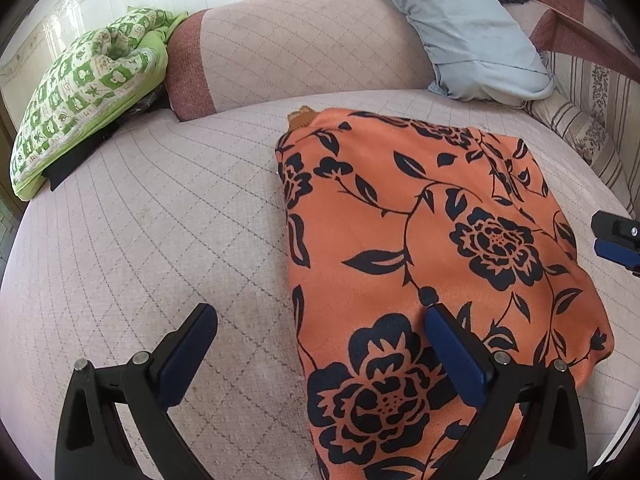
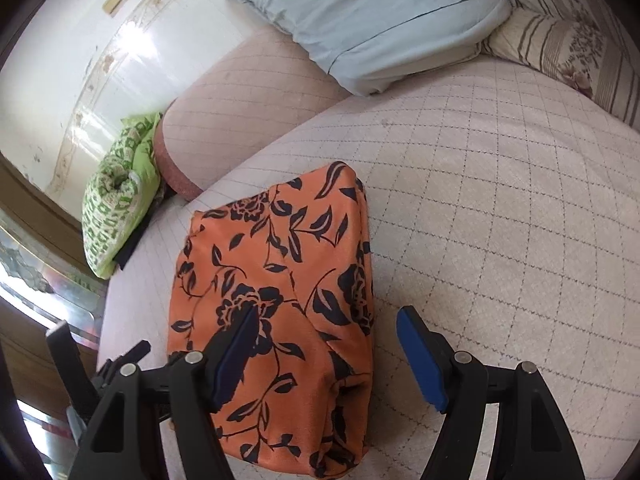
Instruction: Fold small clothes
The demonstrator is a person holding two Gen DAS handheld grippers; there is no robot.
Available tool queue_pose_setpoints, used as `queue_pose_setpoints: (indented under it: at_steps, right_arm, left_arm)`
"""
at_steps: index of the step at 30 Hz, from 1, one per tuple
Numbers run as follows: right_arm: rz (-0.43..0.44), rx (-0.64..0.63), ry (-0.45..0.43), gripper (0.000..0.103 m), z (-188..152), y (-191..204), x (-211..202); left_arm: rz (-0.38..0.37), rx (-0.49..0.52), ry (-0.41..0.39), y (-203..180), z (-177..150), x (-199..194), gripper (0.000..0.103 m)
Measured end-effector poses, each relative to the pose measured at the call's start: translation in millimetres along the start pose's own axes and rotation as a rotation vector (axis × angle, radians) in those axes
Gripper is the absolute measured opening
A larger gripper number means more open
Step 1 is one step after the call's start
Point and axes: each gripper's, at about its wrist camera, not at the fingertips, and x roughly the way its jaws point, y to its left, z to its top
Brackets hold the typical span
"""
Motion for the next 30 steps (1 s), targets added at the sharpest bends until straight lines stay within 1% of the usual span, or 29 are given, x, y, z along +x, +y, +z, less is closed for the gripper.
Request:
queue_pose_setpoints:
  at_steps: [4,7,14,18,20,22,23,24,25,27,30]
  right_arm:
    - [-0.004,0.034,0.032,0.075,-1.0,-6.6,11.6]
    - [0.017,0.051,0.047,0.075,-1.2,-8.3,16.7]
    - [0.018,0.061,0.056,0.075,-1.5,-9.0,21.8]
    - [0.036,0.06,-0.006,0.075,0.6,-8.3,10.1]
    - [0.056,0.046,-0.09,0.075,0.8,-3.8,-2.4]
    - [0.11,-0.014,-0.167,0.075,0.7,7.6,-16.9]
    - [0.125,-0.048,-0.192,0.073,-0.5,14.3,-21.3]
    - [0.132,-0.083,-0.198,0.066,-2.0,21.2,-22.0]
    - [0.129,-0.122,-0.176,0.06,-3.8,28.9,-17.9]
    - [0.124,-0.158,-0.107,0.036,-7.7,37.9,-3.4]
    - [0.074,-0.162,0.028,0.035,-13.8,42.2,27.5]
  left_arm:
    - [-0.008,0.001,0.006,-1.0,-1.1,1.9,0.103]
    - [-0.015,0.0,0.012,-0.8,-0.2,4.2,0.103]
    - [-0.059,-0.021,0.039,1.9,-0.8,9.9,0.103]
    - [-0.1,-0.029,0.072,1.1,-1.7,15.6,0.103]
    - [-0.123,-0.053,0.084,3.5,-1.9,17.1,0.103]
    - [-0.139,-0.083,0.073,9.2,-0.1,14.7,0.103]
    - [-0.131,-0.097,0.058,12.9,1.0,12.2,0.103]
    - [-0.113,-0.11,0.037,16.6,2.0,9.1,0.103]
    - [-0.103,-0.119,0.018,19.8,2.6,6.4,0.103]
    - [-0.1,-0.135,-0.005,26.2,4.6,2.8,0.102]
    - [-0.105,-0.133,0.007,26.8,5.3,5.0,0.101]
